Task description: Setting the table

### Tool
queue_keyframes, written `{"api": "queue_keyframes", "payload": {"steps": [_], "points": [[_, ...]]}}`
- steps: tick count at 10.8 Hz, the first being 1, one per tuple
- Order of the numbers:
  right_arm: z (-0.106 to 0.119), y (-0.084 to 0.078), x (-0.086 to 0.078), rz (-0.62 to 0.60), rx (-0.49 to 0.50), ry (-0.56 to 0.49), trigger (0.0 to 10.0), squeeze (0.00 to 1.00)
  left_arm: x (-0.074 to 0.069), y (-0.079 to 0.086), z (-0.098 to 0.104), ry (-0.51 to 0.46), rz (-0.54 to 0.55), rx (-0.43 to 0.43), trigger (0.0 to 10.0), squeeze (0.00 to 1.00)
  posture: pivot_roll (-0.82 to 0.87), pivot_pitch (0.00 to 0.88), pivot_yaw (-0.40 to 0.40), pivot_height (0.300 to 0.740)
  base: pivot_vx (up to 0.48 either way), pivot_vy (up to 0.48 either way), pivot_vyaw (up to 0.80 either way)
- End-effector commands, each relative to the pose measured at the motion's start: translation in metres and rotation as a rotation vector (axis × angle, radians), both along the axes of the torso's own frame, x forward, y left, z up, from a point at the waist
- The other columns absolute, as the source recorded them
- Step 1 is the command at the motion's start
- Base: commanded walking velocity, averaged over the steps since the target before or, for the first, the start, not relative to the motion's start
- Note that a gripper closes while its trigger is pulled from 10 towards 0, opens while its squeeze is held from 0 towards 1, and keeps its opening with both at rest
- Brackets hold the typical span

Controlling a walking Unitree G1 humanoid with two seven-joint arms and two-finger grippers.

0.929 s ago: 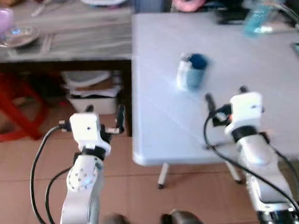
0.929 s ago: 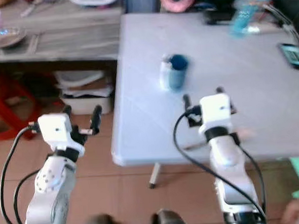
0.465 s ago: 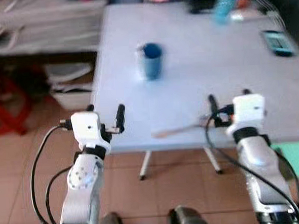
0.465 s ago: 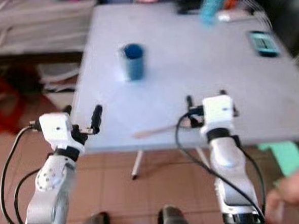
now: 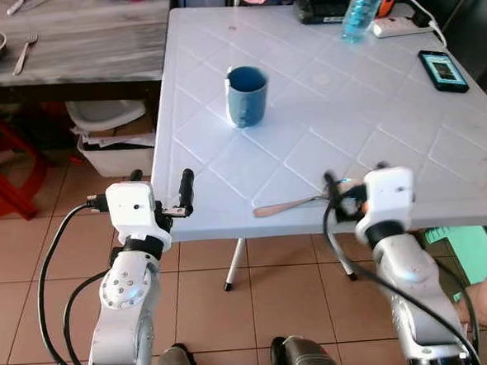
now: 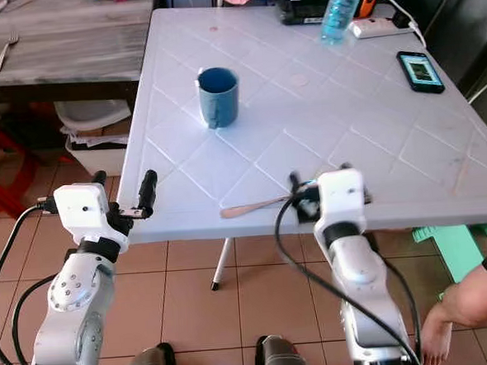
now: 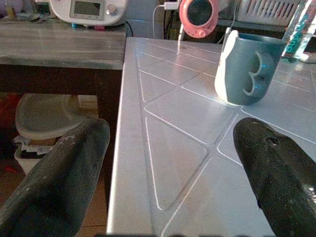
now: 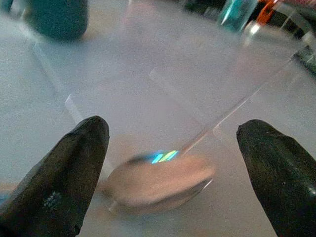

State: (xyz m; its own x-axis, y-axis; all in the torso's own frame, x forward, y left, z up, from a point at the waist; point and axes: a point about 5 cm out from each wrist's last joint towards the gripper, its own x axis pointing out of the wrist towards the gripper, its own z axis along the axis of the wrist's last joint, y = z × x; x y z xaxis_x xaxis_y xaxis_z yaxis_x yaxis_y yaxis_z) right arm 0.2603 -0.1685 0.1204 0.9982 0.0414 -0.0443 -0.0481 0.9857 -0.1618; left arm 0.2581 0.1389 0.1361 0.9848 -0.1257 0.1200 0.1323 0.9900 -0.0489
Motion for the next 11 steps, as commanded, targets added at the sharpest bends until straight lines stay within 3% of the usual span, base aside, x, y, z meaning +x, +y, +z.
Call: {"api": "queue_keyframes", "payload": {"steps": [1,5,11], "points": [[-0.004,-0.002,-0.004,0.005,-0.001,0.034,10.0,0.0,0.0,-0.001,-0.001,0.006,-0.009,0.009,10.0,0.0,-0.06,0.166,-0.025,0.74,0.0,0.0,0.0],[-0.009,-0.012,-0.015,-0.044,-0.028,0.059,10.0,0.0,0.001,-0.002,-0.001,0.008,-0.018,0.008,10.0,0.0,-0.06,0.168,-0.021,0.74,0.0,0.0,0.0],[-0.013,-0.029,-0.007,-0.131,-0.001,0.088,10.0,0.0,0.0,-0.003,-0.001,0.016,-0.036,0.017,10.0,0.0,-0.05,0.184,-0.008,0.74,0.0,0.0,0.0]]}}
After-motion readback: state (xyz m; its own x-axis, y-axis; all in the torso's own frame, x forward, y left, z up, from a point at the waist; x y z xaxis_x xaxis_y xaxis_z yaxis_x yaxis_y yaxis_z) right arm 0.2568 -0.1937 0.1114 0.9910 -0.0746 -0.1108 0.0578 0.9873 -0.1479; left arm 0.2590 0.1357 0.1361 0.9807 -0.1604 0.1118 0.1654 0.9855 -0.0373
